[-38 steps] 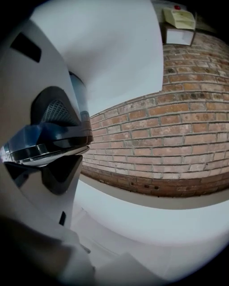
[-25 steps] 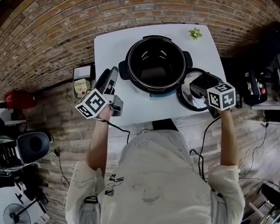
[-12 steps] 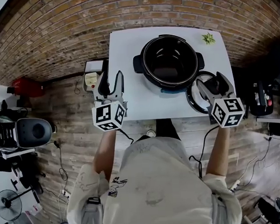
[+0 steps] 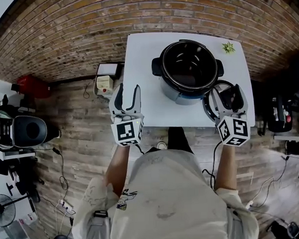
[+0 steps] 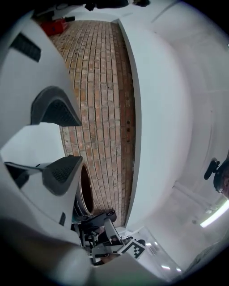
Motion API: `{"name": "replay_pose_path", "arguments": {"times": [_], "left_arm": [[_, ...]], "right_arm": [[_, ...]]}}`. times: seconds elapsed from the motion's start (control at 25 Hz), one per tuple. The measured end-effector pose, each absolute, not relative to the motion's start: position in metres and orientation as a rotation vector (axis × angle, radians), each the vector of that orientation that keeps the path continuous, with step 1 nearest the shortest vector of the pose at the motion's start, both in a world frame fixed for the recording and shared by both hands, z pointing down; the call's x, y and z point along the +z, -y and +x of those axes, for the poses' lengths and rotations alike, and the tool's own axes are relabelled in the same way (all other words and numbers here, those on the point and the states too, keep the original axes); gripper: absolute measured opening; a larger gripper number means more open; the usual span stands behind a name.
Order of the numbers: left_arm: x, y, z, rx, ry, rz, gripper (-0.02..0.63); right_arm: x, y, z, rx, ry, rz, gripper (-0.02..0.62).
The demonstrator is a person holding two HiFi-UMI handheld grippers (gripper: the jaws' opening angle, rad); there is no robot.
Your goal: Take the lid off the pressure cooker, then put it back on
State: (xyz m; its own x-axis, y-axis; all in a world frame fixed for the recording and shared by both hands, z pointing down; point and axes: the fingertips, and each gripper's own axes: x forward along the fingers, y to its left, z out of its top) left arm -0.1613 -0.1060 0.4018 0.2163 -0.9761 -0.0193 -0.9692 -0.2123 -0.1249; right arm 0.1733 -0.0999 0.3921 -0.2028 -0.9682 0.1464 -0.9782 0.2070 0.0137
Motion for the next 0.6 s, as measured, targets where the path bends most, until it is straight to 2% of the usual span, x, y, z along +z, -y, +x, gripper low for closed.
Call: {"name": "replay_pose_path", "arguments": {"times": [0.6], "left_arm": [[0.401, 0.107, -0.164, -0.069, -1.896, -2.383, 0.224]], "right_arm": [[0.396, 0.095, 0.161, 0.146, 2.36, 1.866, 0.416]]}}
